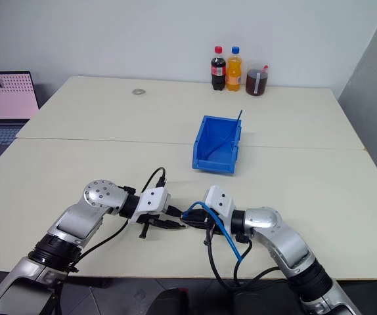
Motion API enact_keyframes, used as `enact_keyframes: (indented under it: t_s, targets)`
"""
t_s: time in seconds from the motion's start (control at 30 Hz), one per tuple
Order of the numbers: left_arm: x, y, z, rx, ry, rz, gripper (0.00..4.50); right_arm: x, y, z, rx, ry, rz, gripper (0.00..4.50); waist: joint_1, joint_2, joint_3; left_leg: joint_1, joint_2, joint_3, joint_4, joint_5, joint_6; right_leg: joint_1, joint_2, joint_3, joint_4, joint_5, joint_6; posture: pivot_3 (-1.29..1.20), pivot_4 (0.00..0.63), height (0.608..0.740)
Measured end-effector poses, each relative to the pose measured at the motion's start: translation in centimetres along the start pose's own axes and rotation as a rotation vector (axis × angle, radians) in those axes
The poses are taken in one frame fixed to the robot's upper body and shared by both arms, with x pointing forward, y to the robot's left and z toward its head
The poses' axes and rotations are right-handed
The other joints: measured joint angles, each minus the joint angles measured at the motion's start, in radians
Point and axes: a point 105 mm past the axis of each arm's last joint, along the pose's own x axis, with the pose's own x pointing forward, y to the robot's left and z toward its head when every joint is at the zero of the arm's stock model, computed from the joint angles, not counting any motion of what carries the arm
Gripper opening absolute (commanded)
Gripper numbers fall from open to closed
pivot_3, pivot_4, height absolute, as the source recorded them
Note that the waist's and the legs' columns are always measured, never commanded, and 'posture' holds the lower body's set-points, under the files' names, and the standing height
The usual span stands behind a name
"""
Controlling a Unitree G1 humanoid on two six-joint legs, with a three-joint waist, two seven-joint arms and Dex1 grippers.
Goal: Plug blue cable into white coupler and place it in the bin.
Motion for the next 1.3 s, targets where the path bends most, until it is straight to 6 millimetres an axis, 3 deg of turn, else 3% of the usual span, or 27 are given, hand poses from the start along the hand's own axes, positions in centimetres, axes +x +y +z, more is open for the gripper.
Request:
enact_keyframes:
  t_s: [0.77, 1.3]
  targets:
    - [0.05, 0.03, -0.09, 0.014, 0.012, 0.000, 0.78, -0.03, -0.74, -0.30, -0.100, 0.074, 0.019, 0.11, 0.000, 0.001, -0.002, 0.002, 0.000, 0.000, 0.000, 0.000, 0.000, 0.002, 0.000, 0.000, 0.000, 0.000, 0.000, 0.00, 0.150, 0.740]
    - [0.42, 0.19, -0.21, 0.022, 0.013, 0.016, 0.78, 0.14, -0.70, -0.07, -0.079, 0.157, 0.043, 0.11, 0.001, 0.006, -0.007, 0.002, 0.000, 0.000, 0.003, 0.000, 0.000, 0.004, 0.000, -0.001, 0.000, 0.000, 0.000, 0.00, 0.150, 0.740]
